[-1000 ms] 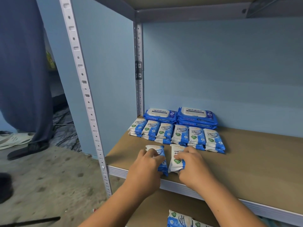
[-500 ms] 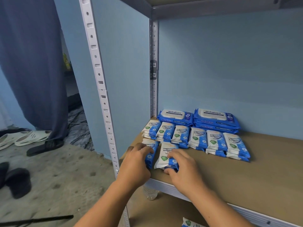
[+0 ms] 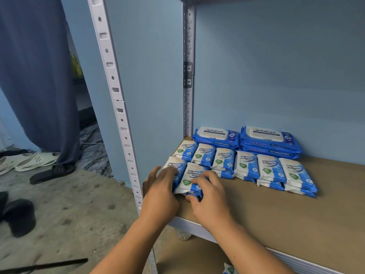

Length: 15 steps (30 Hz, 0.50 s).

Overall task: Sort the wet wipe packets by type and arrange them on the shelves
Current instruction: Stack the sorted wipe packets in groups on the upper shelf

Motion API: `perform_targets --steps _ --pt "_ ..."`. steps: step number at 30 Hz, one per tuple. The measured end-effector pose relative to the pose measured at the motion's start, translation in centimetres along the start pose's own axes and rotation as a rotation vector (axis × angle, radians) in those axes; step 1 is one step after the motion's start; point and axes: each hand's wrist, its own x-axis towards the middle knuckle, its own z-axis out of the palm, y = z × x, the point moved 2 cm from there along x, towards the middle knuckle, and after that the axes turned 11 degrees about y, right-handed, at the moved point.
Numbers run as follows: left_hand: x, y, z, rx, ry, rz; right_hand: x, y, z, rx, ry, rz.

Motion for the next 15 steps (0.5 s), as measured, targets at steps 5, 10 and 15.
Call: perform_targets --steps 5,10,15 --pt "0.5 -0.3 0.3 -0.006 0.070 0.028 0.2 0.2 0.8 -0.025 0.034 0.009" --pt "0.6 -0.4 0.4 0.000 0.068 0.037 0.2 0.5 0.6 0.003 0.035 -0.004" --pt "0.3 0.3 -0.2 -0.024 -0.021 -0.003 0.0 0.5 -0.9 -0.023 -0.004 -0.030"
